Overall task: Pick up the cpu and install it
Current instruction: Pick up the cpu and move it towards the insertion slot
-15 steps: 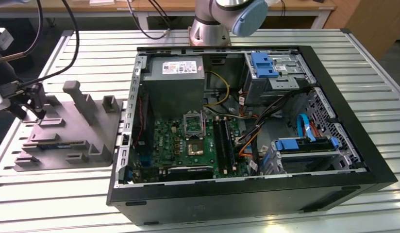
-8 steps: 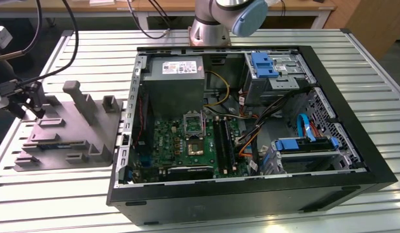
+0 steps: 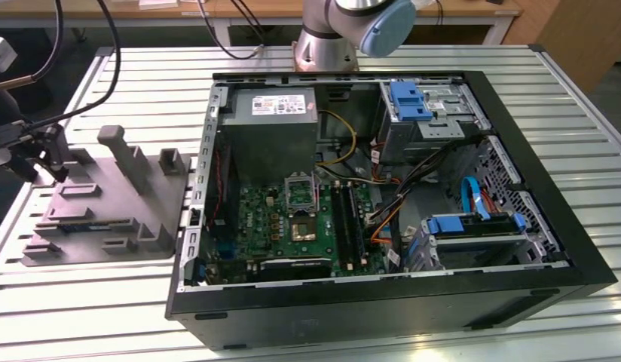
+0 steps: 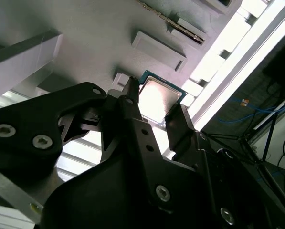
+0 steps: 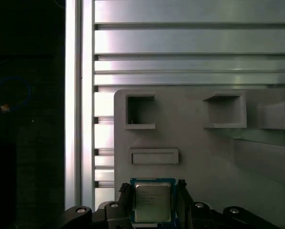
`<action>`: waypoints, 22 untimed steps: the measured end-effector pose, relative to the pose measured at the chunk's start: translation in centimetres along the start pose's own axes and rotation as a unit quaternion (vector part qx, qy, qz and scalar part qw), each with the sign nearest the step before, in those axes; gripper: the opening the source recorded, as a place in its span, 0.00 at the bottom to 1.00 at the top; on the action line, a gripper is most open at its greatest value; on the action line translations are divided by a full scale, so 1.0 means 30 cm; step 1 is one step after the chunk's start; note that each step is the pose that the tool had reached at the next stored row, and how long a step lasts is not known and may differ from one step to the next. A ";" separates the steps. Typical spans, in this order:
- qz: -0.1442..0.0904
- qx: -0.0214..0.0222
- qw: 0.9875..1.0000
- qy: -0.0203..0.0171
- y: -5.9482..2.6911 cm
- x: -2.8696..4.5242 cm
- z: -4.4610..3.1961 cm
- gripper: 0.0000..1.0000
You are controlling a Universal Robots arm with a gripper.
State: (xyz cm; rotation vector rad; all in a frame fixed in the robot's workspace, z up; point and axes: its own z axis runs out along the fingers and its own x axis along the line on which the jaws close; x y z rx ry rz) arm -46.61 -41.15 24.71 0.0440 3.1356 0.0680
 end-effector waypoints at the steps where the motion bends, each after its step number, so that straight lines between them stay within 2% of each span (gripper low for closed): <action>1: 0.000 0.000 1.000 0.000 0.000 0.000 -0.002 0.47; 22: 0.000 0.000 1.000 0.000 0.001 0.000 -0.029 0.47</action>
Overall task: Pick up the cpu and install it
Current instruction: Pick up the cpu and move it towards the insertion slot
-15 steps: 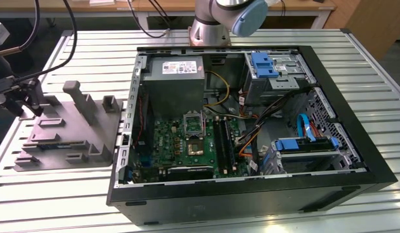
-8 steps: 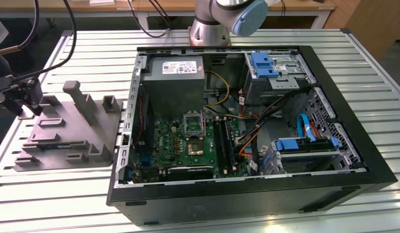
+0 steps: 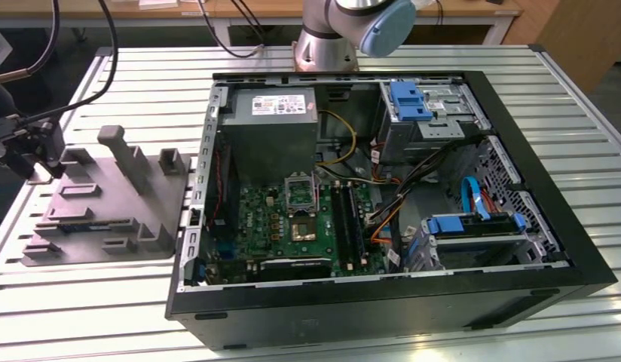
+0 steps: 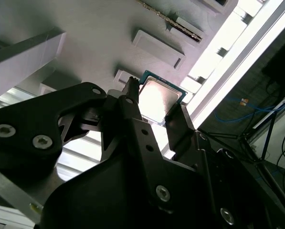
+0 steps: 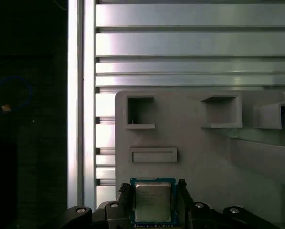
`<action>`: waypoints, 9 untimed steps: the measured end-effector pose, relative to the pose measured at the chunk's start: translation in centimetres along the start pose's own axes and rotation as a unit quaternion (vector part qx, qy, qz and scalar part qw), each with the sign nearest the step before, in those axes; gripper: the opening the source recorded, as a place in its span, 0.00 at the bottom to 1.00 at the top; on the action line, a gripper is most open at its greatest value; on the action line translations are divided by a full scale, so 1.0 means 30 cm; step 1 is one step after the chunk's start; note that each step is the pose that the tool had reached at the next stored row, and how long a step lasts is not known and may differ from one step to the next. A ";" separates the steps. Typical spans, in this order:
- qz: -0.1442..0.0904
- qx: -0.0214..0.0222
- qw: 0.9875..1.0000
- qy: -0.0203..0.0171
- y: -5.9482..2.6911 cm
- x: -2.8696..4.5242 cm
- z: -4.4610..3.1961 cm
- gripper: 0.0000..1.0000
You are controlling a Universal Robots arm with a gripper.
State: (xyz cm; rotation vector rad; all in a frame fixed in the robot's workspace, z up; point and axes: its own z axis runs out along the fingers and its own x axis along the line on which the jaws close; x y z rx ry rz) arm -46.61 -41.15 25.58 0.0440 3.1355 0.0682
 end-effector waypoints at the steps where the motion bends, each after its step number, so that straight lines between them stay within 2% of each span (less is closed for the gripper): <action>1: 0.000 0.000 1.000 0.000 0.000 0.000 -0.001 0.47; 9: 0.000 0.000 1.000 0.000 0.000 0.000 -0.010 0.47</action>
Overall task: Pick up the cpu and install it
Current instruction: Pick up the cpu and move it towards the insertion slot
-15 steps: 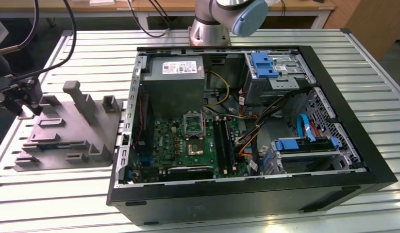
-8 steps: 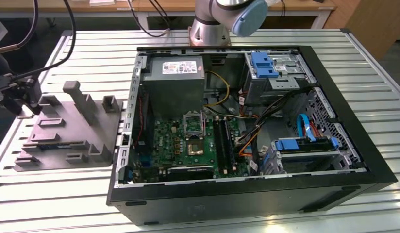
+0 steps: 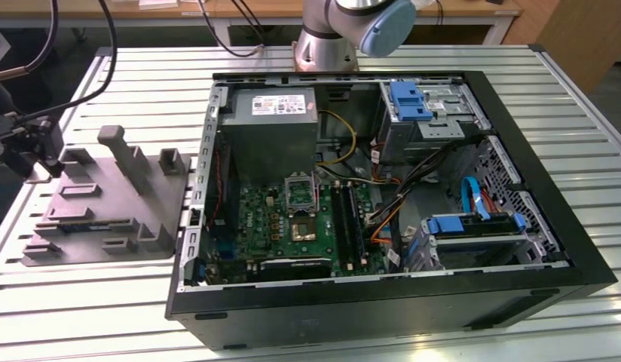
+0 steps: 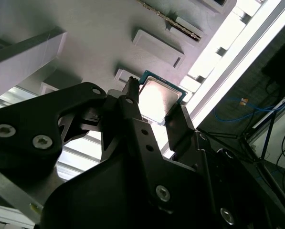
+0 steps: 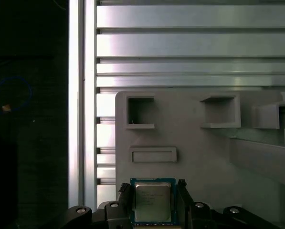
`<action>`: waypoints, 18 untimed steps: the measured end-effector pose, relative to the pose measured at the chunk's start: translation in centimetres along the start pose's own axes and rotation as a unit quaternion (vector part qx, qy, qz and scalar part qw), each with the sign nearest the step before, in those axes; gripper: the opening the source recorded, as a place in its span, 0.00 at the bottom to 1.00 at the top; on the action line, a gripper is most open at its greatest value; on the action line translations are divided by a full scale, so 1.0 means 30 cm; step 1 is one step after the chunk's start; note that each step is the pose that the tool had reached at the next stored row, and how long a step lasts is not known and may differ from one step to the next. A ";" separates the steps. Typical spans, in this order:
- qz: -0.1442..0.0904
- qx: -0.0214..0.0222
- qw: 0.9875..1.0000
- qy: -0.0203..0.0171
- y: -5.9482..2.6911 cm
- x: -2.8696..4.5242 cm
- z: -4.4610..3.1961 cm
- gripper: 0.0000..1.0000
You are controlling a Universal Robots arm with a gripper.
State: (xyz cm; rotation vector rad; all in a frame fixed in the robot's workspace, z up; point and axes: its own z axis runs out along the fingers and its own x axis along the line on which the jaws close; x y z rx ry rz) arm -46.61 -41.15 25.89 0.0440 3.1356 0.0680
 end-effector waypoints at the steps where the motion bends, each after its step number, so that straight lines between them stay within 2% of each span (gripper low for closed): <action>1: 0.000 0.000 1.000 0.000 0.000 0.000 -0.001 0.47; 18: 0.000 0.002 1.000 0.000 0.001 0.000 -0.014 0.47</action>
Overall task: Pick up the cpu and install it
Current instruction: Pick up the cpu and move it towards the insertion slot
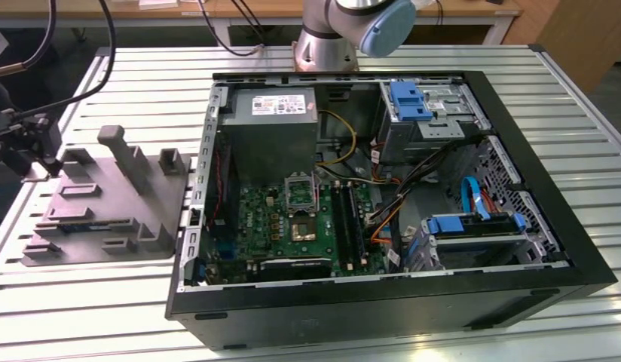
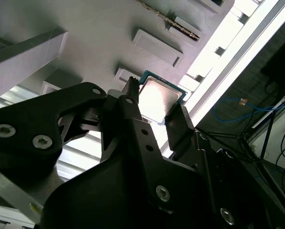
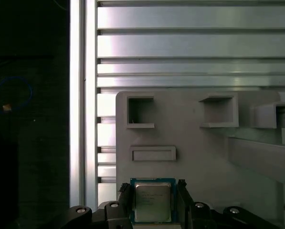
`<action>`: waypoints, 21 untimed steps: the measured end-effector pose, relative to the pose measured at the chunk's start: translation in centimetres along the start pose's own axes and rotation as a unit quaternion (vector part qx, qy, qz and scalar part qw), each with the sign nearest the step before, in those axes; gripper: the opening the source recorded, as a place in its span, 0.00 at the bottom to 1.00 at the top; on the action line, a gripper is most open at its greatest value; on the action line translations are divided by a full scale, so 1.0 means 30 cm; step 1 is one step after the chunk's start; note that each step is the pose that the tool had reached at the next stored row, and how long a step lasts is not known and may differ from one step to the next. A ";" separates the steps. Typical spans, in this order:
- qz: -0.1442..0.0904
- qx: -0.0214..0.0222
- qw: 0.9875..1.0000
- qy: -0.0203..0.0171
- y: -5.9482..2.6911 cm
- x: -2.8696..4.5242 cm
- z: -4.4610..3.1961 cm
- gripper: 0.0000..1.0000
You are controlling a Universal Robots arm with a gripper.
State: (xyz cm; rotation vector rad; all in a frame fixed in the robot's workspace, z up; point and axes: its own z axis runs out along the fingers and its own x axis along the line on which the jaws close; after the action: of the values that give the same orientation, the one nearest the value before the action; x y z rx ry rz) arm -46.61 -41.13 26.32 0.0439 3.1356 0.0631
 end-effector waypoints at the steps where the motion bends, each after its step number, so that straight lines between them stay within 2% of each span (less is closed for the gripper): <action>1: 0.000 0.000 1.000 0.000 0.000 0.000 -0.001 0.47; 21: 0.000 0.003 1.000 0.000 0.003 0.000 -0.038 0.47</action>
State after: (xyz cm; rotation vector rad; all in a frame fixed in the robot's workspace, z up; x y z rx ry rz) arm -46.61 -41.09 27.47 0.0439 3.1357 0.0541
